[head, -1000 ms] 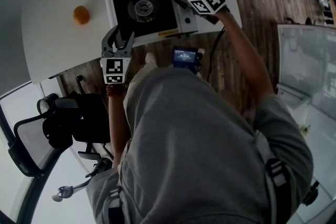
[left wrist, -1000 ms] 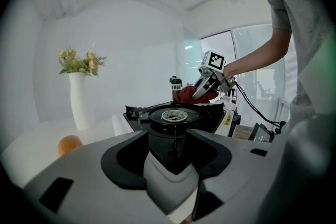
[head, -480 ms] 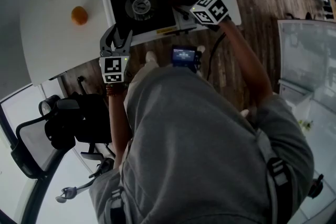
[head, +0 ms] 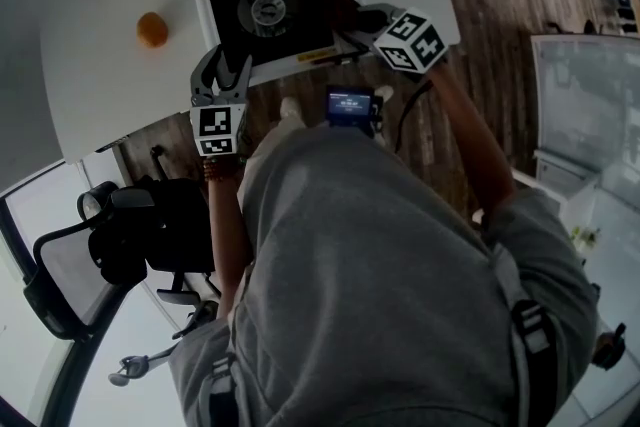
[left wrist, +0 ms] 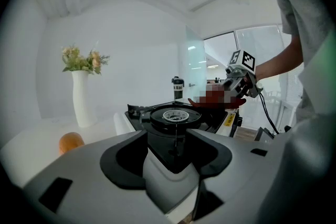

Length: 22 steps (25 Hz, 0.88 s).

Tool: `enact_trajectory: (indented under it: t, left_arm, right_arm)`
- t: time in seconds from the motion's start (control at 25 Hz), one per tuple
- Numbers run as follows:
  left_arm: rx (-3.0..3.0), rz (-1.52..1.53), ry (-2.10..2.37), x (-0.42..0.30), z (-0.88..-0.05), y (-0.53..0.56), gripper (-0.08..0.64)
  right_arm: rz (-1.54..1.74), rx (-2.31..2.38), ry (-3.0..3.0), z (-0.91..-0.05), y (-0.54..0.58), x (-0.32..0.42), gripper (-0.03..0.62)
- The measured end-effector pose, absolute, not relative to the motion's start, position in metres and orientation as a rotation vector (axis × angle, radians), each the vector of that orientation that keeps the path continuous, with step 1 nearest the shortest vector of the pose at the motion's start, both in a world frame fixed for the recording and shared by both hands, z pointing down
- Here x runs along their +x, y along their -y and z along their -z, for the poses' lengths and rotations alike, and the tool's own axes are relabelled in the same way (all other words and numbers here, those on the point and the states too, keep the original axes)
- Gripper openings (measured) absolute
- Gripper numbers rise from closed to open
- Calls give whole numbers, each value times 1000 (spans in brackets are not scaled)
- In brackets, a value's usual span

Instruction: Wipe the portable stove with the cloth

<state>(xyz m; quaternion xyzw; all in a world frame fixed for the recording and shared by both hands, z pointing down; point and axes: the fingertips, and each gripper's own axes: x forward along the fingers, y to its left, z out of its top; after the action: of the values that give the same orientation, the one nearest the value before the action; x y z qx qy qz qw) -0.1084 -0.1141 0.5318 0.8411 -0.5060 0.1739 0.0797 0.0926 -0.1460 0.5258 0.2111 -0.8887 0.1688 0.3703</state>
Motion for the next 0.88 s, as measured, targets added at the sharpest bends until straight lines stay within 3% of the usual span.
enact_trajectory:
  t: [0.36,0.56,0.88]
  left_arm:
    - [2512,-515,1515,-108,-532,114,238]
    - [2512,-525,1514,-107,-533,114,238]
    - [2515,-519,1518,-108,-533,114,238]
  right_arm:
    - [-464,561,2290,-526,117,104,100]
    - [-276,497,2255,-516,115,113,104]
    - [-198,737,2276,-469,220,121,114]
